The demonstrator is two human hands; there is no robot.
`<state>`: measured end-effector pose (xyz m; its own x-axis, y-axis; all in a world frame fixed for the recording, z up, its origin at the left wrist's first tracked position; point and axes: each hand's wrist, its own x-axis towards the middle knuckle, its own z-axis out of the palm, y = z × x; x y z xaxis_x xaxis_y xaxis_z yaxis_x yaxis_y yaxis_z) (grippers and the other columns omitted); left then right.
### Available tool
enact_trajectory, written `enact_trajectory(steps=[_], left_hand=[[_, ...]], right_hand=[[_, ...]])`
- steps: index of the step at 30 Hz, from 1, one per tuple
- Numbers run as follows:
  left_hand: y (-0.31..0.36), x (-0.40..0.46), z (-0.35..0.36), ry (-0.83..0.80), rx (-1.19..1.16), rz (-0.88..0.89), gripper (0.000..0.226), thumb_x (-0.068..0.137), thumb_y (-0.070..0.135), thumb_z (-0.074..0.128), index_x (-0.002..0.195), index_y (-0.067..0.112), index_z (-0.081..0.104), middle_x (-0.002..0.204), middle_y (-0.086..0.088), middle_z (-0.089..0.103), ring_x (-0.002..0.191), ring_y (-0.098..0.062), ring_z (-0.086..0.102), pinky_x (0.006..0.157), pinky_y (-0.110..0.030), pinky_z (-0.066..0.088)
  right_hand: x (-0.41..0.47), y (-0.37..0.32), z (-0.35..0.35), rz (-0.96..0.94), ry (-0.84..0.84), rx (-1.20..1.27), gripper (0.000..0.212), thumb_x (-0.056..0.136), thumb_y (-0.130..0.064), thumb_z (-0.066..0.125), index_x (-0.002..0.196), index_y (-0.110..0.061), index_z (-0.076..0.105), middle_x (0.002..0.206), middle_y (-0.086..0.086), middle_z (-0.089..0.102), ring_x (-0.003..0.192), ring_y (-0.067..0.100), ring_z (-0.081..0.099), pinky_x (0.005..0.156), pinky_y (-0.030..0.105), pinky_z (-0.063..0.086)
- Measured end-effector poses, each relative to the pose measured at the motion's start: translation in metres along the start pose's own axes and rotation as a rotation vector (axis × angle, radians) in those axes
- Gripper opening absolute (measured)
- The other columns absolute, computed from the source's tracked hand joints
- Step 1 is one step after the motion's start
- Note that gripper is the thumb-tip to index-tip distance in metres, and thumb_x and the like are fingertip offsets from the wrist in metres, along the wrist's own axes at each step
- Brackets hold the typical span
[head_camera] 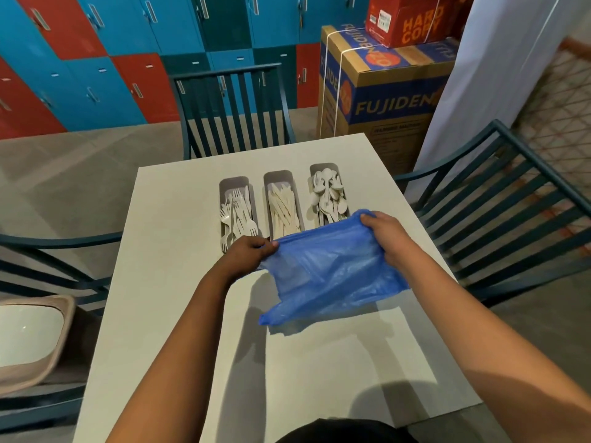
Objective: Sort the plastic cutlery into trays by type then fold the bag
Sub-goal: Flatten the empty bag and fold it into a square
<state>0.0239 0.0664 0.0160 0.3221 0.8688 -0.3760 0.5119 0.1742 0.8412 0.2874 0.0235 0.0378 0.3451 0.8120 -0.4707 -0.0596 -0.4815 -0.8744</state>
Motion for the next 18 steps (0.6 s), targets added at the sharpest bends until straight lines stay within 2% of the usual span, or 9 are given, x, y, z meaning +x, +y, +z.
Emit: enact_trajectory(steps=[2, 4, 5, 8, 10, 12, 14, 16, 18], left_hand=[[-0.006, 0.004, -0.001, 0.15, 0.017, 0.02, 0.034, 0.092, 0.025, 0.058, 0.061, 0.011, 0.053, 0.06, -0.003, 0.046, 0.056, -0.01, 0.042, 0.059, -0.022, 0.035], [-0.008, 0.005, 0.002, 0.391, -0.095, 0.046, 0.017, 0.092, 0.023, 0.058, 0.083, 0.009, 0.061, 0.081, -0.006, 0.06, 0.078, -0.017, 0.056, 0.07, -0.024, 0.041], [-0.009, 0.006, 0.005, 0.446, -0.231, 0.006, 0.021, 0.09, 0.029, 0.06, 0.098, 0.009, 0.061, 0.096, -0.007, 0.063, 0.089, -0.02, 0.059, 0.074, -0.025, 0.043], [-0.017, 0.003, 0.022, 0.23, -0.562, -0.277, 0.096, 0.065, 0.078, 0.06, 0.14, 0.021, 0.038, 0.131, 0.002, 0.054, 0.111, -0.021, 0.054, 0.087, -0.033, 0.044], [-0.026, -0.001, 0.037, 0.083, -0.599, -0.373, 0.114, 0.048, 0.088, 0.06, 0.142, 0.028, 0.035, 0.138, 0.004, 0.051, 0.12, -0.024, 0.052, 0.1, -0.04, 0.044], [-0.026, -0.007, 0.052, -0.009, -0.586, -0.376, 0.087, 0.066, 0.076, 0.061, 0.133, 0.023, 0.048, 0.129, 0.0, 0.056, 0.117, -0.026, 0.056, 0.101, -0.04, 0.045], [-0.024, -0.006, 0.066, -0.031, -0.576, -0.336, 0.055, 0.082, 0.051, 0.063, 0.123, 0.014, 0.057, 0.119, -0.009, 0.064, 0.107, -0.024, 0.062, 0.095, -0.037, 0.05], [-0.026, -0.001, 0.072, 0.032, -0.519, -0.301, 0.039, 0.086, 0.036, 0.066, 0.111, 0.007, 0.062, 0.114, -0.019, 0.066, 0.095, -0.024, 0.064, 0.086, -0.037, 0.051], [-0.027, 0.002, 0.071, 0.137, -0.372, -0.302, 0.027, 0.086, 0.034, 0.065, 0.092, 0.008, 0.062, 0.107, -0.024, 0.066, 0.087, -0.026, 0.061, 0.08, -0.039, 0.05]], right_hand=[[0.003, -0.001, -0.002, -0.03, 0.06, 0.064, 0.011, 0.093, -0.018, 0.055, 0.085, -0.017, 0.061, 0.091, 0.01, 0.061, 0.082, 0.023, 0.058, 0.081, 0.036, 0.049], [0.002, -0.002, -0.003, 0.036, 0.013, 0.12, 0.012, 0.095, -0.019, 0.052, 0.084, -0.021, 0.058, 0.094, 0.009, 0.062, 0.083, 0.023, 0.059, 0.081, 0.037, 0.05], [0.002, -0.001, -0.004, 0.101, -0.033, 0.166, 0.013, 0.095, -0.02, 0.05, 0.086, -0.022, 0.059, 0.092, 0.01, 0.062, 0.081, 0.023, 0.06, 0.08, 0.037, 0.05], [-0.004, 0.008, -0.003, 0.267, -0.159, 0.26, 0.017, 0.098, -0.018, 0.045, 0.088, -0.019, 0.06, 0.082, 0.011, 0.062, 0.072, 0.024, 0.059, 0.068, 0.035, 0.049], [-0.005, 0.022, 0.001, 0.3, -0.219, 0.245, 0.021, 0.097, -0.015, 0.042, 0.088, -0.017, 0.061, 0.076, 0.009, 0.064, 0.065, 0.021, 0.061, 0.06, 0.03, 0.049], [-0.003, 0.036, 0.004, 0.332, -0.259, 0.208, 0.022, 0.096, -0.013, 0.042, 0.088, -0.016, 0.062, 0.07, 0.007, 0.067, 0.059, 0.019, 0.063, 0.058, 0.027, 0.05], [-0.004, 0.046, 0.006, 0.397, -0.286, 0.167, 0.017, 0.095, -0.019, 0.045, 0.089, -0.015, 0.061, 0.071, 0.008, 0.066, 0.062, 0.02, 0.063, 0.06, 0.028, 0.05], [-0.005, 0.051, 0.005, 0.439, -0.309, 0.155, 0.019, 0.095, -0.029, 0.05, 0.087, -0.017, 0.062, 0.075, 0.007, 0.065, 0.065, 0.019, 0.062, 0.061, 0.028, 0.049], [-0.003, 0.054, 0.004, 0.44, -0.285, 0.169, 0.02, 0.095, -0.03, 0.052, 0.086, -0.016, 0.062, 0.077, 0.007, 0.065, 0.067, 0.019, 0.062, 0.061, 0.029, 0.05]])
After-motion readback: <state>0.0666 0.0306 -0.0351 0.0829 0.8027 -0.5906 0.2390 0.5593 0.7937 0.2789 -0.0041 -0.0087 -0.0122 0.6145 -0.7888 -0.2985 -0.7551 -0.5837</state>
